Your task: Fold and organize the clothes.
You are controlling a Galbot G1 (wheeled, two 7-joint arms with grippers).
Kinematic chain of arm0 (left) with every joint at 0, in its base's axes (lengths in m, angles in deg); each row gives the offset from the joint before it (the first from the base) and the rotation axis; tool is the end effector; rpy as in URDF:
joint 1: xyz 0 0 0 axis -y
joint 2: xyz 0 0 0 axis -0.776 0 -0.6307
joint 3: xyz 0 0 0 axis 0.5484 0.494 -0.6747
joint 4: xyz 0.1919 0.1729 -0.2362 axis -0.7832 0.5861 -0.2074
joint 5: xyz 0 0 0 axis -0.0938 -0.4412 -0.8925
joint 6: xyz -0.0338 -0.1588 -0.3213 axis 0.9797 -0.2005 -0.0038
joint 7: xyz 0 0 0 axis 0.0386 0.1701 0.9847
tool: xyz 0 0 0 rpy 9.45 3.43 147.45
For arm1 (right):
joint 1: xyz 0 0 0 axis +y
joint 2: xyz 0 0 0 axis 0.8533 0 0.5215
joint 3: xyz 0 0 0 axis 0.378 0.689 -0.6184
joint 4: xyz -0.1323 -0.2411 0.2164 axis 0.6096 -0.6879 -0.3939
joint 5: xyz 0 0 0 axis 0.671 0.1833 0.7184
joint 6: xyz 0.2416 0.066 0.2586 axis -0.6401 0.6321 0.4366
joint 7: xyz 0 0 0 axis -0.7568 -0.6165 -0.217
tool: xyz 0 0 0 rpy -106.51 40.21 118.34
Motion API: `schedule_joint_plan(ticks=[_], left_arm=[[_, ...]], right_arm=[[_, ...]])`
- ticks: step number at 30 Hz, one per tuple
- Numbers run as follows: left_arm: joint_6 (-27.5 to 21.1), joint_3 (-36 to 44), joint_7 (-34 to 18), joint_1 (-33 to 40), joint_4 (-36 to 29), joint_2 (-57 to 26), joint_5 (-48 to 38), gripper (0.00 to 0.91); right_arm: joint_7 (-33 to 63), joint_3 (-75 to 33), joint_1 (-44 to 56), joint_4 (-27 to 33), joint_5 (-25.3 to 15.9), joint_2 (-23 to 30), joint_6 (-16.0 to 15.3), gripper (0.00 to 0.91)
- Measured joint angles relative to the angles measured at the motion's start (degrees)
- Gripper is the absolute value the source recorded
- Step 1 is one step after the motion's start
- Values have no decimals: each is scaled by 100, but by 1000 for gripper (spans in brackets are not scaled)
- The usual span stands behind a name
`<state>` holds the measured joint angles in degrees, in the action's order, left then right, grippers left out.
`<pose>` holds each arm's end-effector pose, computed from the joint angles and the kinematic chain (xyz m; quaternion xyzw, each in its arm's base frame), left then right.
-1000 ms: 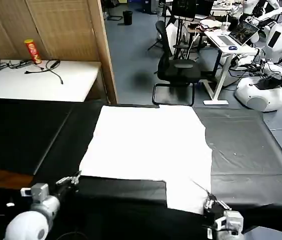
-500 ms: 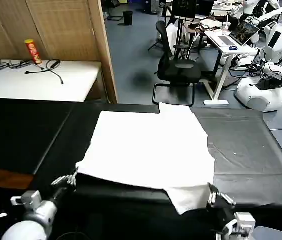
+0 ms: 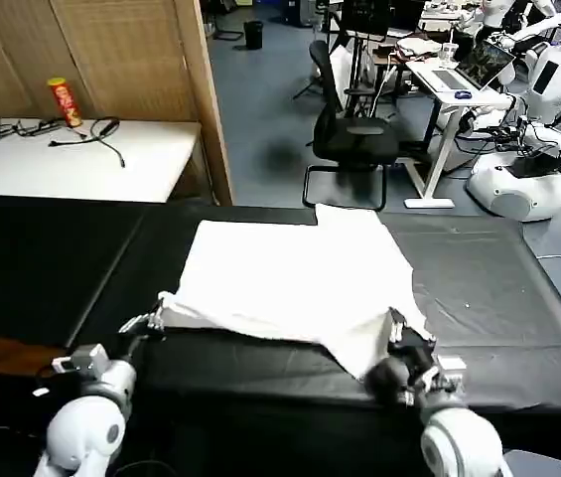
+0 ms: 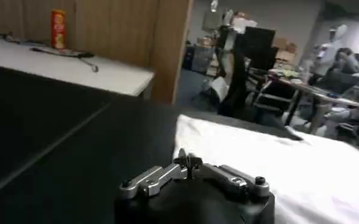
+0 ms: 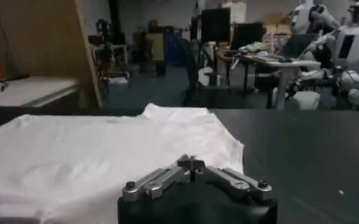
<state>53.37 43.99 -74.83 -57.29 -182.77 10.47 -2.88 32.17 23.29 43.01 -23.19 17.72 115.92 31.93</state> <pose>0.2550 0.0901 -0.2893 -0.0018 -0.9857 0.0847 0.1456 0.2859 -0.0532 -0.2887 0.0146 -0.9922 -0.0034 0.1235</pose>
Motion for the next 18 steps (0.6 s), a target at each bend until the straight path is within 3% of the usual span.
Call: schedule_joint_plan(ticks=[18], left_arm=[[-7,152,36,607,565,-88,149,0]], right_arm=[[-58,238,-868,1080,-26,-62,-11,0]])
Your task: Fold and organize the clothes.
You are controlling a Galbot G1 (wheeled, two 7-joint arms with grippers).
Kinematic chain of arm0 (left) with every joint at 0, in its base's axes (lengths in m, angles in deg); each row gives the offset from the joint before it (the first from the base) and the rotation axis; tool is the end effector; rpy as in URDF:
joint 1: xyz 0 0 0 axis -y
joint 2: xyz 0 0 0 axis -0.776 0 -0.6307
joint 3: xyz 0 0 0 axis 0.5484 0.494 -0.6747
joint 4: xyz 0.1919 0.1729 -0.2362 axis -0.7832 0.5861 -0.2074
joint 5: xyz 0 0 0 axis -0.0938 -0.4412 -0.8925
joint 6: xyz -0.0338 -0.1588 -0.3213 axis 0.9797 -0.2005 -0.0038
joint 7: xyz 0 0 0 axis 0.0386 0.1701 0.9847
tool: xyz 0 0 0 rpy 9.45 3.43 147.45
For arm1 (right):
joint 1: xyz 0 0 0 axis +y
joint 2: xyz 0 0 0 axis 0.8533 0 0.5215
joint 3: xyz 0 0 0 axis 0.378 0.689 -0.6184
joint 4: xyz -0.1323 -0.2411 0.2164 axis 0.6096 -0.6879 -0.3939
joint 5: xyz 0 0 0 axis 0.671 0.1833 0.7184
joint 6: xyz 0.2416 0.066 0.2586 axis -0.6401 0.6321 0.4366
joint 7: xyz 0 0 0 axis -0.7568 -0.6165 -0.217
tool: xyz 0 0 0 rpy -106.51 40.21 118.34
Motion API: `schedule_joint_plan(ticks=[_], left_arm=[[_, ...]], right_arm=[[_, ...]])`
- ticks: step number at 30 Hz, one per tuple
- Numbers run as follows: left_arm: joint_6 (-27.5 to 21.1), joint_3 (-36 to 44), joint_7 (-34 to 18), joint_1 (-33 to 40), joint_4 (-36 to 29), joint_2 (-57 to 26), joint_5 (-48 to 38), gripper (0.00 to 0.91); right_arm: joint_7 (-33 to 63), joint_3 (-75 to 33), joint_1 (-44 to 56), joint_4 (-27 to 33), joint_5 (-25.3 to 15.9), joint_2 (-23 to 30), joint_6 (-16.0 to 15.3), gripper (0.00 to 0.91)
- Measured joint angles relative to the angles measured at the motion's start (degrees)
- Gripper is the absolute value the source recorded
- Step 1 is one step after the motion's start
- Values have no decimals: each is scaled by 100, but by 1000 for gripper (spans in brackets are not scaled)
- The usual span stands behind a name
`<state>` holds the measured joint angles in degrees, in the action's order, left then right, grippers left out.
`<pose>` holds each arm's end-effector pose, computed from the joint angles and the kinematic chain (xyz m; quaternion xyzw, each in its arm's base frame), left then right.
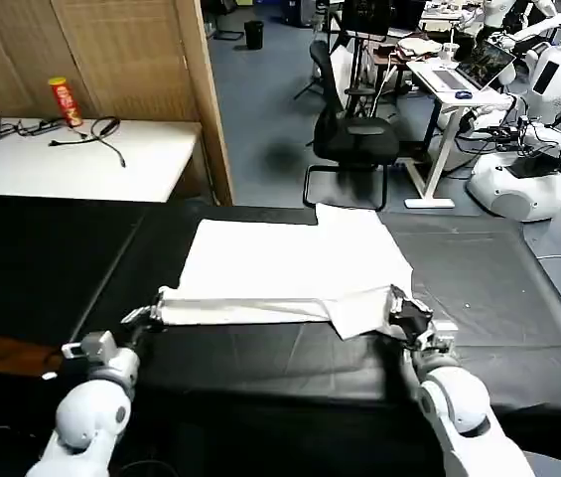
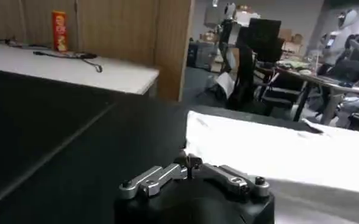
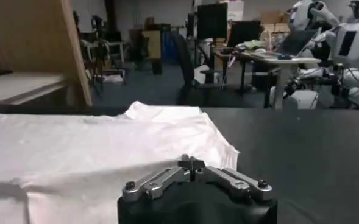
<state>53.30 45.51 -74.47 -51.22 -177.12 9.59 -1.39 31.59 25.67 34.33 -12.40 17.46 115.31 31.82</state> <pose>0.2892 0.0966 -0.2954 0.0009 -0.9875 0.0668 0.1428 0.3377 -0.0642 -0.3093 0.0052 -0.9896 0.0133 0.1433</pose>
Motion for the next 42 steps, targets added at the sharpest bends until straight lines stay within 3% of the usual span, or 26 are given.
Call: schedule_joint_plan(ticks=[9,10,11,12,20,24,30,33,35,41,42], left_arm=[[-2,138,51,253,292,-22,67,0],[-4,161,51,284,322,-19,67,497],[-11,182,48,319,357,-18,67,878],[-36,201,47,359,385,-17,67,878],[-208,216,127,337,265,-101,94,878],[-272,227,144,129,82,-232,57,878],[-455,212,166,-297,-201,-456,-294,878],[-494,194,165,-392,-279,-500,-378,878],[-502,188,163,-426,-278,-512,-377,878],[-499,184,163,-481,-192,-517,-357,878],[-497,184,164,-482,-177,-517,-355,878]], right_arm=[[-39,126,-392,282,49,-143,-127,0],[-59,123,-386,275,75,-171,-197,0],[-86,118,-378,264,88,-190,-238,351],[-136,113,-348,215,126,-226,-299,878],[2,-113,394,-769,617,-658,-760,878],[-23,-356,824,-1238,646,-822,-825,878],[-107,-682,1342,-1483,645,-871,-817,878],[-155,-764,1534,-1528,640,-854,-786,751],[-172,-785,1638,-1537,622,-837,-766,731],[-212,-781,1859,-1592,576,-790,-738,517],[-217,-776,1879,-1591,567,-781,-728,400]])
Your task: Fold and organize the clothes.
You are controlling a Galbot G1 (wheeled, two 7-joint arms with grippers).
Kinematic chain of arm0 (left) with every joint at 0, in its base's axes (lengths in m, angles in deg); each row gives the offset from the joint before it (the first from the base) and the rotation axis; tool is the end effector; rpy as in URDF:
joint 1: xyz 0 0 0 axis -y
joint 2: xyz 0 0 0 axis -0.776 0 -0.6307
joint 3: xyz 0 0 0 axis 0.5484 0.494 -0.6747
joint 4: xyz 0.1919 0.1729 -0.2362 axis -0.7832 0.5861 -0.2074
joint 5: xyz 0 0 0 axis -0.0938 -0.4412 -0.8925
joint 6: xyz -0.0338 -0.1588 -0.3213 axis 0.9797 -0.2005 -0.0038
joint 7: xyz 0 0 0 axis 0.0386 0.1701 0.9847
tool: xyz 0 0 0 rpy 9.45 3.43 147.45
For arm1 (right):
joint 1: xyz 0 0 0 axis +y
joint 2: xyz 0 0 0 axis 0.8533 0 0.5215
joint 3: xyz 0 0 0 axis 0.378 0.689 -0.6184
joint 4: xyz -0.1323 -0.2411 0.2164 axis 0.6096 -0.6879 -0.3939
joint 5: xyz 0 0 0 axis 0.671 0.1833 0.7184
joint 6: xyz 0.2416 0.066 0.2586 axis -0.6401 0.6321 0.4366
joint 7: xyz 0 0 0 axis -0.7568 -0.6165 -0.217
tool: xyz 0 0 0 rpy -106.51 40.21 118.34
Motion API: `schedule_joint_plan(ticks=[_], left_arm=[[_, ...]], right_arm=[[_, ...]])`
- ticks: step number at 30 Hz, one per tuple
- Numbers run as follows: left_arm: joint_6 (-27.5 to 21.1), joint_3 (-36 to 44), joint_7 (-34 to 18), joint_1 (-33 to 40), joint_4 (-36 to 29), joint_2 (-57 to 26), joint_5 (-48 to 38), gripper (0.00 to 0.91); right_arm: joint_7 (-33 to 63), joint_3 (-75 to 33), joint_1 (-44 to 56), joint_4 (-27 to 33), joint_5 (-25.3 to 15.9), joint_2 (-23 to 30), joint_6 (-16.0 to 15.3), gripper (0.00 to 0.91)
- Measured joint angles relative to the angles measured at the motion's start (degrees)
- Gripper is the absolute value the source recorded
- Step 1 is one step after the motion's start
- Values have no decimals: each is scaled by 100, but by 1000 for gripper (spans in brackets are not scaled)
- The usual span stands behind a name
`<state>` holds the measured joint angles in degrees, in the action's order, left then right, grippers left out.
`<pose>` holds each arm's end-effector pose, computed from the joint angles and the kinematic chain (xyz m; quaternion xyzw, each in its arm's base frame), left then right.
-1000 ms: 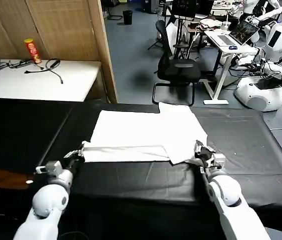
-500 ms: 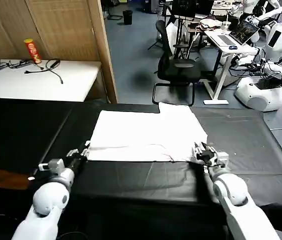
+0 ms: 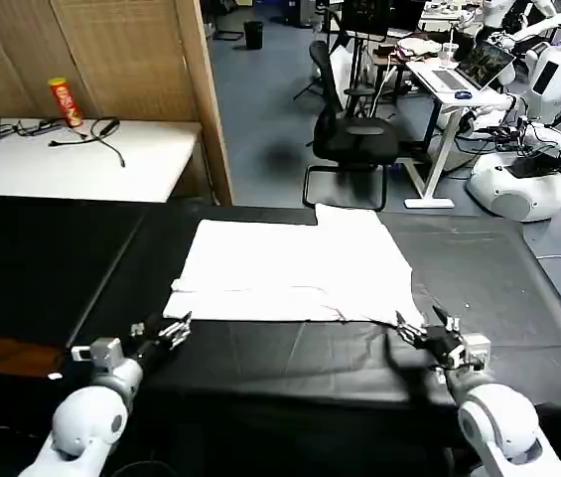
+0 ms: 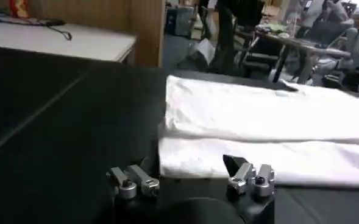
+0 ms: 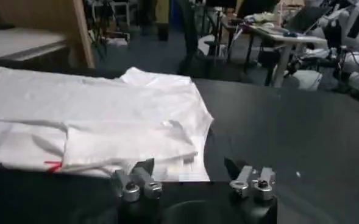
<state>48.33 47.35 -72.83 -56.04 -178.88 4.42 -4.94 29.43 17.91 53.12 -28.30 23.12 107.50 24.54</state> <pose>0.2646 0.1023 -0.3039 -0.0447 -0.9725 0.0519 0.2227 0.2398 -0.0990 -0.2824 0.0341 -0.9736 0.0315 0.2236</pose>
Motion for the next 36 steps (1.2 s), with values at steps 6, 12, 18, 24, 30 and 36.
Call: schedule_joint_plan(ticks=[6,12,18,24,30,36], left_arm=[[8,-2,16,-11,69,-8,-1,653],[34,-5,68,10,138,-39,-4,127],[47,-6,100,32,166,-87,-62,0],[-43,-5,-30,-109,-37,-215,-101,0],[-237,-24,-203,-437,-443,-485,-22,0],[-332,-208,-244,-981,-997,-776,69,0]], right_arm=[[-38,77,35,98,-94,67,47,224],[-44,92,39,81,-111,75,55,78],[114,15,171,-84,-91,3,-161,39],[343,-130,444,-380,155,-142,-463,20],[586,-388,953,-829,408,-271,-754,20],[732,-708,1534,-1407,561,-282,-965,0]])
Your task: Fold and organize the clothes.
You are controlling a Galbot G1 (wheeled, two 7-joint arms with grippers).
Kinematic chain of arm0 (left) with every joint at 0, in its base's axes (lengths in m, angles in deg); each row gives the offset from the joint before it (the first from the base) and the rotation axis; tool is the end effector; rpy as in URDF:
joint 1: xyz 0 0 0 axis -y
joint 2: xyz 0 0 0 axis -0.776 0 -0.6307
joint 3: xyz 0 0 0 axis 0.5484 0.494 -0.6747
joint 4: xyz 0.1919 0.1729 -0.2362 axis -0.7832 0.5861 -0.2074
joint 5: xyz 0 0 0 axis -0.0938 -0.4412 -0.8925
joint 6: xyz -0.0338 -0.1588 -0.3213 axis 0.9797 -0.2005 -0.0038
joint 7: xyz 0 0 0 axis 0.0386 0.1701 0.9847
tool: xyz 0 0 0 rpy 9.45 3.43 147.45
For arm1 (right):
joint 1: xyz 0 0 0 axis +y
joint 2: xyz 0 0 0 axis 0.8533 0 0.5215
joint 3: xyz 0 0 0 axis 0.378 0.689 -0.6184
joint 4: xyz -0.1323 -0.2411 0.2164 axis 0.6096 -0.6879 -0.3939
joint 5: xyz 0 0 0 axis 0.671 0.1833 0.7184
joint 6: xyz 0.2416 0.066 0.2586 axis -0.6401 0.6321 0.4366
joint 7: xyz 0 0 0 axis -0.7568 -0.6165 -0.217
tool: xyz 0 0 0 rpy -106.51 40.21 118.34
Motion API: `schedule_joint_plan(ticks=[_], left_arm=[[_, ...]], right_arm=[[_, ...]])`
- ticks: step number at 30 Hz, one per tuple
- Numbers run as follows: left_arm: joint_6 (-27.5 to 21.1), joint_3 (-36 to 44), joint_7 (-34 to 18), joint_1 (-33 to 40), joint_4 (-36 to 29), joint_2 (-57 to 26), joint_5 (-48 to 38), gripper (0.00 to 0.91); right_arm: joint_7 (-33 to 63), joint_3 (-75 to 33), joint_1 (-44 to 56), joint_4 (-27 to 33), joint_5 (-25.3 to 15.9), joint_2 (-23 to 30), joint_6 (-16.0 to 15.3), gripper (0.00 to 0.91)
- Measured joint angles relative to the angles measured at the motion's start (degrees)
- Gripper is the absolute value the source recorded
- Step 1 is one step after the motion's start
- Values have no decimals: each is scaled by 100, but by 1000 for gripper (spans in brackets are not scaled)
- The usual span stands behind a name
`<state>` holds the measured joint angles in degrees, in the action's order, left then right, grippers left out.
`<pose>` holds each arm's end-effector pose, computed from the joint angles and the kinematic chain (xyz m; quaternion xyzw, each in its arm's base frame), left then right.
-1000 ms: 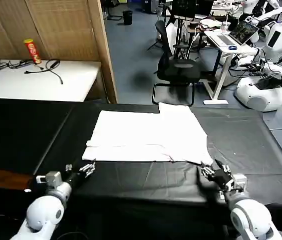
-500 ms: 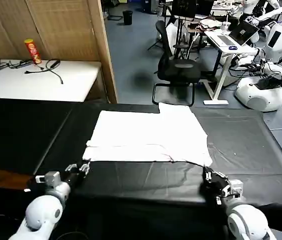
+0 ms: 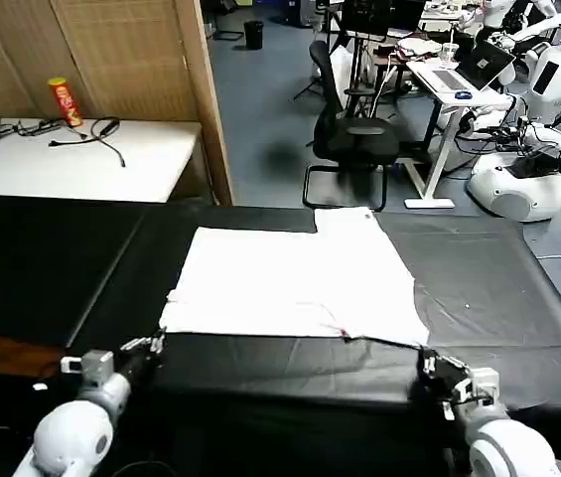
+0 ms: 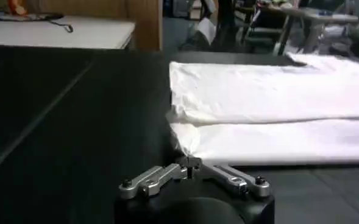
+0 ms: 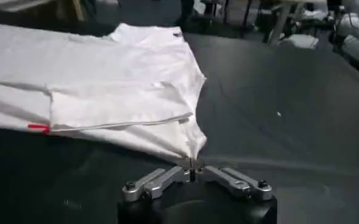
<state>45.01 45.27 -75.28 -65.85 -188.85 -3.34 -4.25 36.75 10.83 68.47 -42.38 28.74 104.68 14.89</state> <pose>0.2182 0.1085 -0.2707 -0.0594 -0.9650 -0.0281 0.2540 0.1700 -0.0970 -0.2371 0.0035 -0.9506 0.0491 0.3064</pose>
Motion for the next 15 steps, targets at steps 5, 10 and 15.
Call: schedule_joint_plan(ticks=[5,10,15], left_arm=[[-110,-196,-4,-525,-445,-172,67,0],[-320,-406,13,-1023,-769,-225,83,878],[-531,-682,13,-1430,-1005,-172,82,878]], right_arm=[[58,-113,401,-387,-18,59,-223,0],[14,-134,670,-591,-49,145,-435,205],[12,-132,898,-812,-109,167,-612,878]])
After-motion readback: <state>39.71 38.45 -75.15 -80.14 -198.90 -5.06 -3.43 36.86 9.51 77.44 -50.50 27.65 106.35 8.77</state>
